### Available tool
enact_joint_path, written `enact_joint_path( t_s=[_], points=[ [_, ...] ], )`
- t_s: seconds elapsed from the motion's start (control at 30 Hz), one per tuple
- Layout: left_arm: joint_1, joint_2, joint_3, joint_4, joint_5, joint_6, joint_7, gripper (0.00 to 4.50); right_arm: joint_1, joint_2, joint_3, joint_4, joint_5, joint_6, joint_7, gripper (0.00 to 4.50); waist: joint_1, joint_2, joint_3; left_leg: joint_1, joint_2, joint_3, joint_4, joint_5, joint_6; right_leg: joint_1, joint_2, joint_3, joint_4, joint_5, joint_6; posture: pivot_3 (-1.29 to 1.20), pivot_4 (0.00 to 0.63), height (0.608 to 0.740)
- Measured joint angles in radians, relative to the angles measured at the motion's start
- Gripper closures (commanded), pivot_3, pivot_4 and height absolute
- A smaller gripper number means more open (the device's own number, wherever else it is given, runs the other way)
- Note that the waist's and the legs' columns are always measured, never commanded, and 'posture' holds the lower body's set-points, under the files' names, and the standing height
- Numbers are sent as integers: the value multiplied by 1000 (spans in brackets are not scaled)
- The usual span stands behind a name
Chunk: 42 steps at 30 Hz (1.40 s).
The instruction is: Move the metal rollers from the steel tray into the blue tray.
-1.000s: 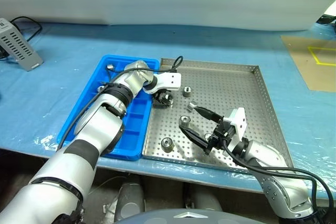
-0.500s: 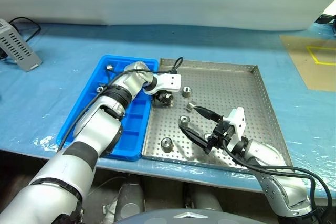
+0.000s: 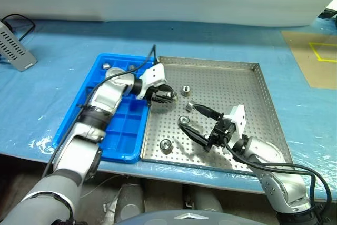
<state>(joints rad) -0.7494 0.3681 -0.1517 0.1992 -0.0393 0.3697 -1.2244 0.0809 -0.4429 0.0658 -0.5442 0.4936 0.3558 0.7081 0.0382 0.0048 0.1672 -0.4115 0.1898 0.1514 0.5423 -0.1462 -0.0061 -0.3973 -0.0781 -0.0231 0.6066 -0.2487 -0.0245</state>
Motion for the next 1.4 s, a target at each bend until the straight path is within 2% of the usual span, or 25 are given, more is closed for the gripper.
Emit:
enact_joint_path(
  t_s=[0.3,0.47,0.57,0.77,1.0,1.4],
  points=[
    [265,133,210,-480,-192,254,172,2799,-89,-30,32,-2,79,12,129,0,8,0,0,1,1,-1,0,-1,-5,1,0,-1,-1,0,0,60,150,740],
    [405,158,339,-593,-235,326,322,2799,-156,-34,43,-1,153,46,198,0,33,0,0,2,1,-2,0,0,-6,2,1,-1,0,0,0,184,150,740],
    [524,151,395,-642,-239,343,412,2799,-216,-39,42,13,190,69,229,0,47,0,0,2,1,-2,0,0,-6,2,1,-1,0,0,0,234,150,740],
    [696,63,444,-708,-259,349,579,2799,-323,-47,39,110,224,113,297,0,108,0,0,1,1,-3,0,0,-6,2,1,-2,0,0,0,335,150,740],
    [630,-39,372,-585,-188,273,766,2799,-383,-46,58,180,220,121,356,0,172,0,0,1,1,-4,3,1,-6,3,1,-2,1,0,1,344,150,740],
    [545,-34,297,-462,-180,237,802,2799,-375,-56,55,190,216,136,349,0,168,0,0,0,1,-4,4,1,-7,1,1,-2,3,0,1,268,150,740]
  ],
)
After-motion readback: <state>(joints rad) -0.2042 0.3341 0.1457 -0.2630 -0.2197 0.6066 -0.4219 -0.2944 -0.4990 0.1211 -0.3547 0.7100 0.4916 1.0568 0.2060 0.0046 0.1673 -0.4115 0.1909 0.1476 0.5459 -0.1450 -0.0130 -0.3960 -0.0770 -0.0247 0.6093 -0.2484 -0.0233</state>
